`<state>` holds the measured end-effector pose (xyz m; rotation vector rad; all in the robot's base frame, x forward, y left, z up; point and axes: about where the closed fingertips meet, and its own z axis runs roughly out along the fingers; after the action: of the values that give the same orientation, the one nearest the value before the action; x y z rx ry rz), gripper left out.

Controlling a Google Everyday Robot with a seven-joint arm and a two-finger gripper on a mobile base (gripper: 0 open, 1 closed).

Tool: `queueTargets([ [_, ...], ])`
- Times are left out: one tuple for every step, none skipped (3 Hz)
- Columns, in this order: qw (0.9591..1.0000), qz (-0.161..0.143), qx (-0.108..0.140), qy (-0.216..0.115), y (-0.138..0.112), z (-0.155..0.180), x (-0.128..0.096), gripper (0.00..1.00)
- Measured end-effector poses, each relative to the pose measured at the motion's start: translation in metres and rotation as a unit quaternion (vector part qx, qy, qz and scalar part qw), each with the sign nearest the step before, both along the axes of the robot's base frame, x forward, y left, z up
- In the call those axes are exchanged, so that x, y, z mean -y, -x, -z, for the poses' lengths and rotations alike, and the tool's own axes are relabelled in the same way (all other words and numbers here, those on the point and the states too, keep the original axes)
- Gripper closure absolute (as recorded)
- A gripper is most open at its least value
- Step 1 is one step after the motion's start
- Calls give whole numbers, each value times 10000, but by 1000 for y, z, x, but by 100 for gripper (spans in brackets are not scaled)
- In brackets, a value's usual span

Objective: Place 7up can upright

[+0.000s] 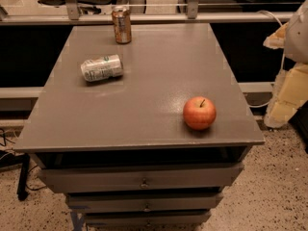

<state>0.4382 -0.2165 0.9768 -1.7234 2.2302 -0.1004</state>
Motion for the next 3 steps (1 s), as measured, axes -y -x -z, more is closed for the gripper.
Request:
queueTargets([
  [10000,0,0,0,0,0,0,0],
  [9999,-103,59,-47,-5,1,-12,0],
  [9993,-335,111,-140,-27,8,-45,0],
])
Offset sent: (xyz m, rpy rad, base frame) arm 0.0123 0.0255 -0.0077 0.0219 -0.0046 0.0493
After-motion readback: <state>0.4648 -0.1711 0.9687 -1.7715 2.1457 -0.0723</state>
